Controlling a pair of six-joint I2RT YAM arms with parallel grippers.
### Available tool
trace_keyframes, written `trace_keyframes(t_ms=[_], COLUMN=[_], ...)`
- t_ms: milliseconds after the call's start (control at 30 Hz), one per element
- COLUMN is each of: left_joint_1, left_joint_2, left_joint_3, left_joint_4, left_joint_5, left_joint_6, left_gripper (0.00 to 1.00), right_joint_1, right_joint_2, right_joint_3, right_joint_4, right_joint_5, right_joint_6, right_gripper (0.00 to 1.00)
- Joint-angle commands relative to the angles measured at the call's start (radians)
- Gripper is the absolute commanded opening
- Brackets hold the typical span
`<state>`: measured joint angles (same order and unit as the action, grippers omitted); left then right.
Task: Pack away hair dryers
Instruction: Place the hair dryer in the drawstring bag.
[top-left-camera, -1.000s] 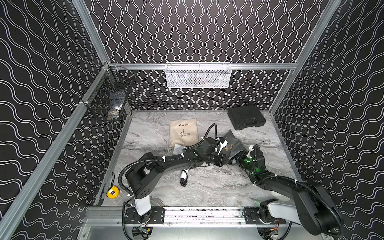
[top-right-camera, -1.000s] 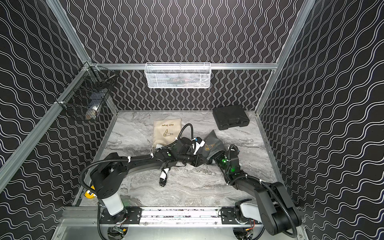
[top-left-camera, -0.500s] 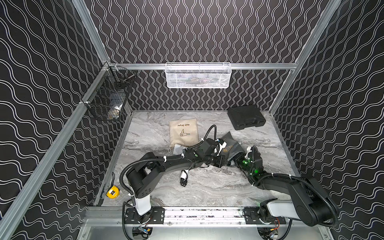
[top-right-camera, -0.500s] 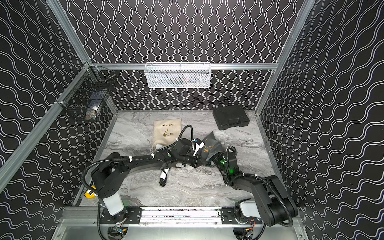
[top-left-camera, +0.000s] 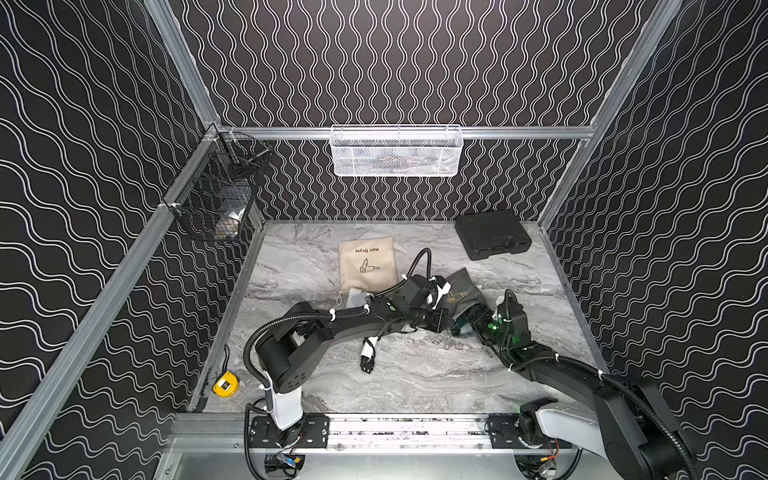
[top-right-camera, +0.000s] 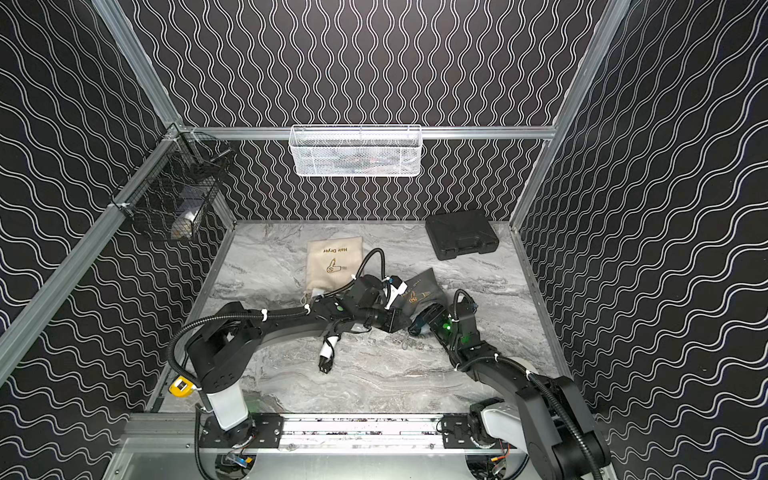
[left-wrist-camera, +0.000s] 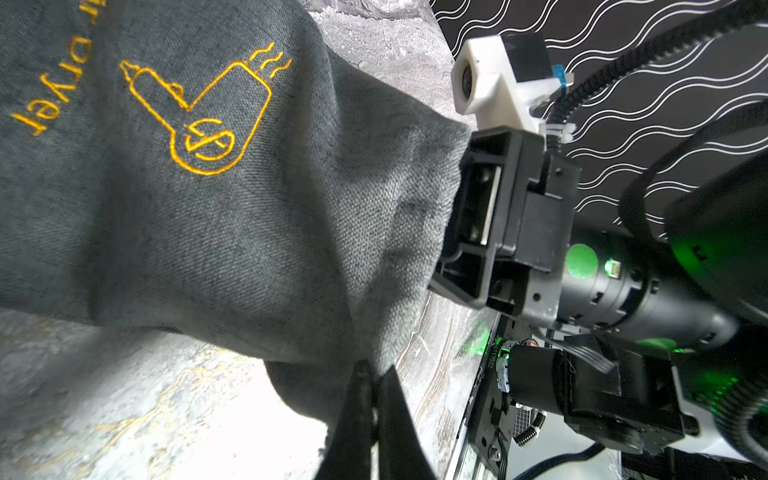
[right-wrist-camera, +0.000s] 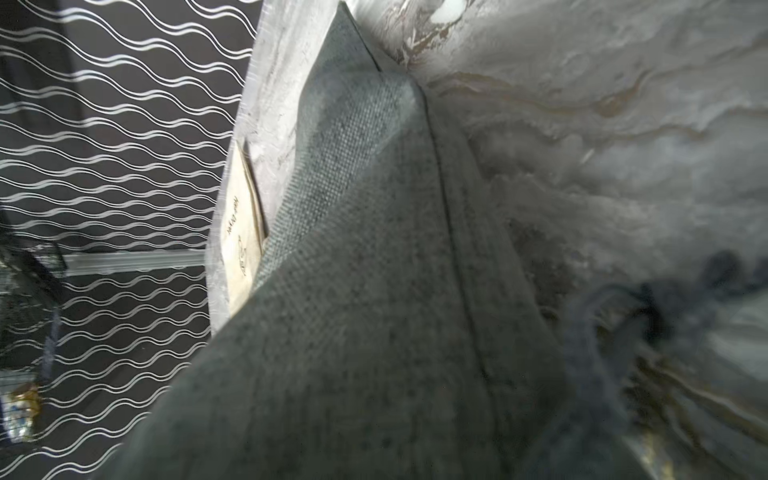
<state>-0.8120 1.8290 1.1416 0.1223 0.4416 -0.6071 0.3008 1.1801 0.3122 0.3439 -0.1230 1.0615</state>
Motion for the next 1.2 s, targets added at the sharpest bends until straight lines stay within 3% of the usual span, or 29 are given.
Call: trace_keyframes(t_ms=[0,200,533,733,867,1167], left_joint_1=[0.003,0.008,0.013,0.013,0.012,0.012], left_joint_2=[0.013,0.028,0.043,0.032,0.023,-0.003], left_joint_3=[0.026,0.069,0.101,0.096,0.081,0.052], left_joint_4=[-0.013,-0.090,-0.154,-0.179,-0.176,-0.178], left_joint_5=[-0.013,-0.042,-0.085,-0.102,-0.099,-0.098], left_joint_6=[-0.004,0.034,0.066,0.095,0.102,0.130], left_gripper=[0.00,0.00,0.00,0.00,0.00,0.00], right_joint_1=[0.001,-0.007,-0.086,-0.249,-0.357,-0.519], right_joint_2=[-0.002,-0.037,-0.230,-0.299,-0.275,-0.221], right_joint_3=[0.045,0.103,0.186,0.287,0.329,0.222], right_joint_4=[-0.172,-0.361,-0.612,-0.773,-0.782,-0.619], right_joint_5=[-0.030,-0.061,-0.156,-0.266,-0.342,-0.529], right_joint_6=[-0.026,-0.064,-0.077,-0.096,-0.098,0.024], right_gripper=[0.71,0.70,0.73,0.75,0.76,0.75])
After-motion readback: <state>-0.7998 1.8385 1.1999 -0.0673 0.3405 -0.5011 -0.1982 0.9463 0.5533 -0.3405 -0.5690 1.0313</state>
